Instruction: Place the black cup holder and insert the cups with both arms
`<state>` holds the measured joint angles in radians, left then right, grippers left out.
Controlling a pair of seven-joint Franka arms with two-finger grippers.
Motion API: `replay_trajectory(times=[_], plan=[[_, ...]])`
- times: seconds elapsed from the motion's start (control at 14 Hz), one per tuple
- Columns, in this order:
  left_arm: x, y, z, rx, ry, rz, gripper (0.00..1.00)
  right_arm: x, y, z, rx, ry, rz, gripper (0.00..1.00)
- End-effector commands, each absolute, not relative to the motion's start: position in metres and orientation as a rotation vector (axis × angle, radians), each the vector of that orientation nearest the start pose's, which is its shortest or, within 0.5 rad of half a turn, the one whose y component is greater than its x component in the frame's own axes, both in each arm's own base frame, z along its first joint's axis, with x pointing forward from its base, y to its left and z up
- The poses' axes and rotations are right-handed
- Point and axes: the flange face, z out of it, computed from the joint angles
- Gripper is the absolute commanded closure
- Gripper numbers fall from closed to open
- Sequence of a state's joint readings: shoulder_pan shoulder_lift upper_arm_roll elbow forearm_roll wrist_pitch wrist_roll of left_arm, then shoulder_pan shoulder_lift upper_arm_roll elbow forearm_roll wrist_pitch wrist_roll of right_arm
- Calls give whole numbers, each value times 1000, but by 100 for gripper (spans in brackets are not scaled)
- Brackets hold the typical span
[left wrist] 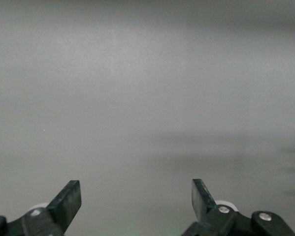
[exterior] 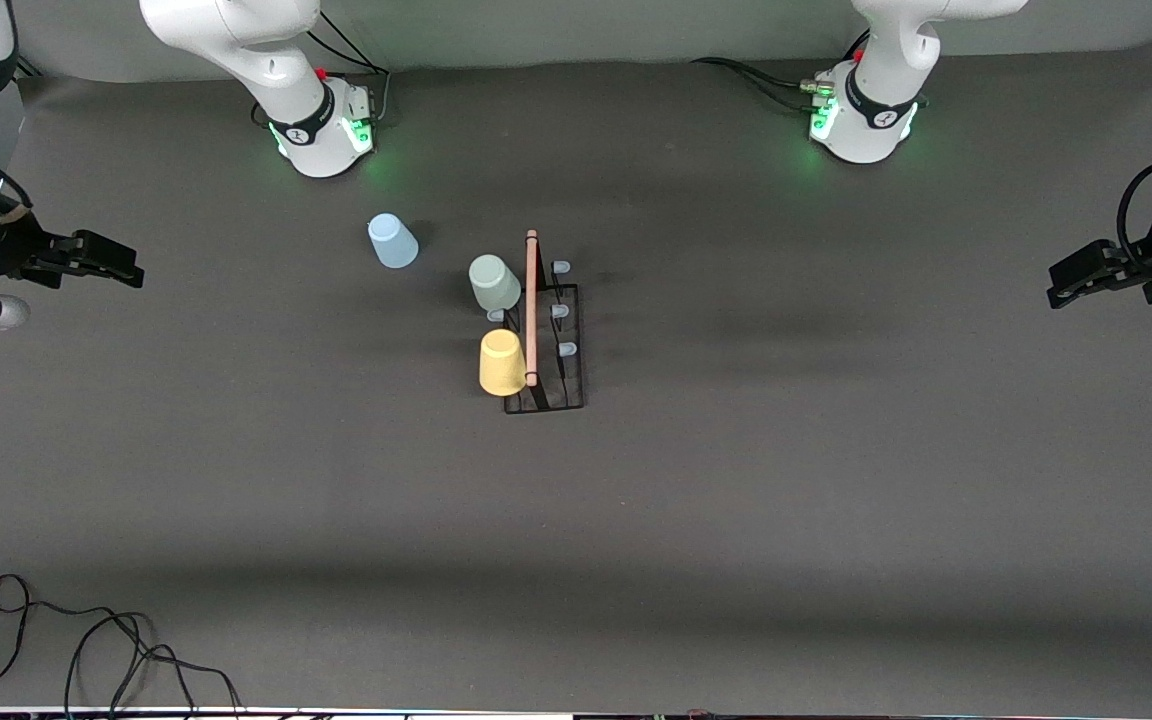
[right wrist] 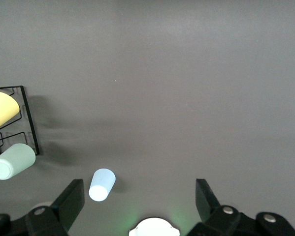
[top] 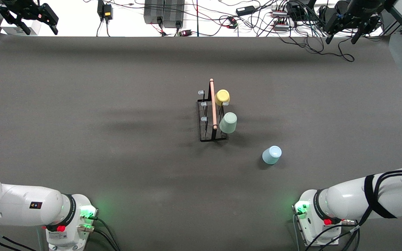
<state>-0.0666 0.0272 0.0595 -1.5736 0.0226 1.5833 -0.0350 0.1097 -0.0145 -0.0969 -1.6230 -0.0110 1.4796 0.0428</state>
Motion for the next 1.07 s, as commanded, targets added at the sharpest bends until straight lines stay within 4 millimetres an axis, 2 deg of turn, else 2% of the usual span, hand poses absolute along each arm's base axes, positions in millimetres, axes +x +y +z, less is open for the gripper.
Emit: replay_trajectory(times=[0.0, 0.29, 0.5, 0.71, 1.0], plan=[[564, -3, 615, -3108, -31, 37, 0, 529, 9, 601, -3171, 0, 164, 0], [565, -8, 604, -3103, -49, 53, 0, 532, 5, 603, -3169, 12, 152, 0], [564, -7, 605, -3104, -51, 43, 0, 534, 1, 602, -3169, 24, 153, 0], [568, -5, 605, -3100, -52, 12, 0, 534, 13, 602, -3172, -2, 152, 0], [569, -1, 606, -3099, -62, -2, 0, 536, 16, 603, -3174, -12, 152, 0]])
